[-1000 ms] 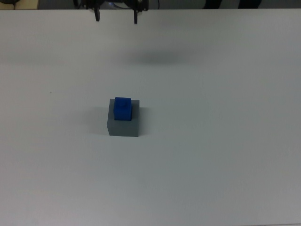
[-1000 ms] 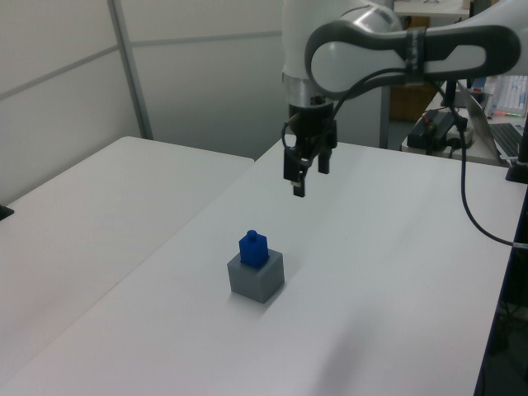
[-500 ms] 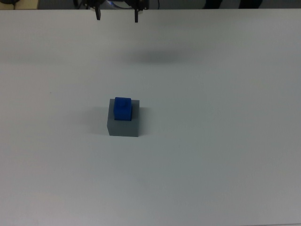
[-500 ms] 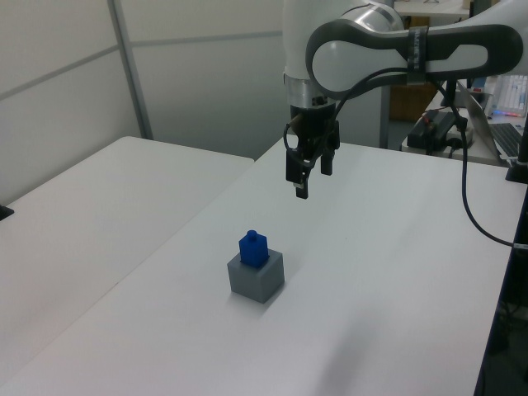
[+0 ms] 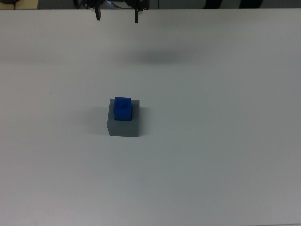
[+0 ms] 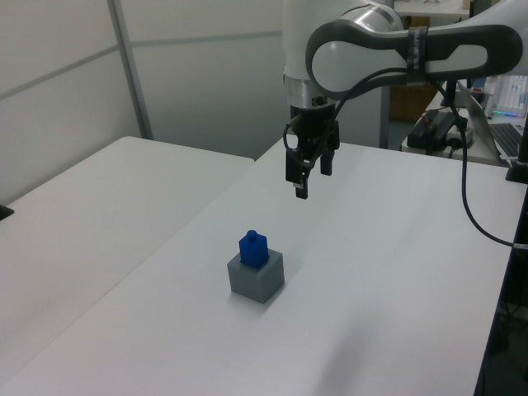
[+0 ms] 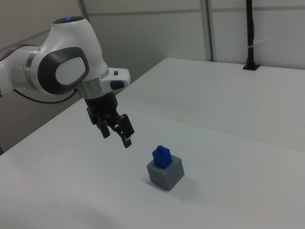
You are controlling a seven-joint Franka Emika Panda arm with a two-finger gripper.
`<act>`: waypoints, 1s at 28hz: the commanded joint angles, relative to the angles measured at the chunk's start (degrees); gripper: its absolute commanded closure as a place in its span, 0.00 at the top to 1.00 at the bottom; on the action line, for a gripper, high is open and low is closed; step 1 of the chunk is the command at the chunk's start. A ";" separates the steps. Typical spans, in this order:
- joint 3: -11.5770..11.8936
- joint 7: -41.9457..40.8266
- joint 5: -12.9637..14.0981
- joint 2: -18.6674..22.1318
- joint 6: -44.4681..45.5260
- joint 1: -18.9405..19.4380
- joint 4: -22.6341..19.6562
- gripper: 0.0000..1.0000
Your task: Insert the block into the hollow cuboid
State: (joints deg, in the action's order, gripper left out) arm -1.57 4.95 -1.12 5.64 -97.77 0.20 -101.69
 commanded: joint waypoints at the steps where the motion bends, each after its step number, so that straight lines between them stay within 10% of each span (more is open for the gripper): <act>1: 0.08 0.33 0.07 0.16 -1.54 0.24 -0.79 1.00; 28: -0.01 0.41 0.07 -0.81 -1.37 0.24 0.09 1.00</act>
State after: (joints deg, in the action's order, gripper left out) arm -1.57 4.95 -1.12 5.02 -97.87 0.21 -101.63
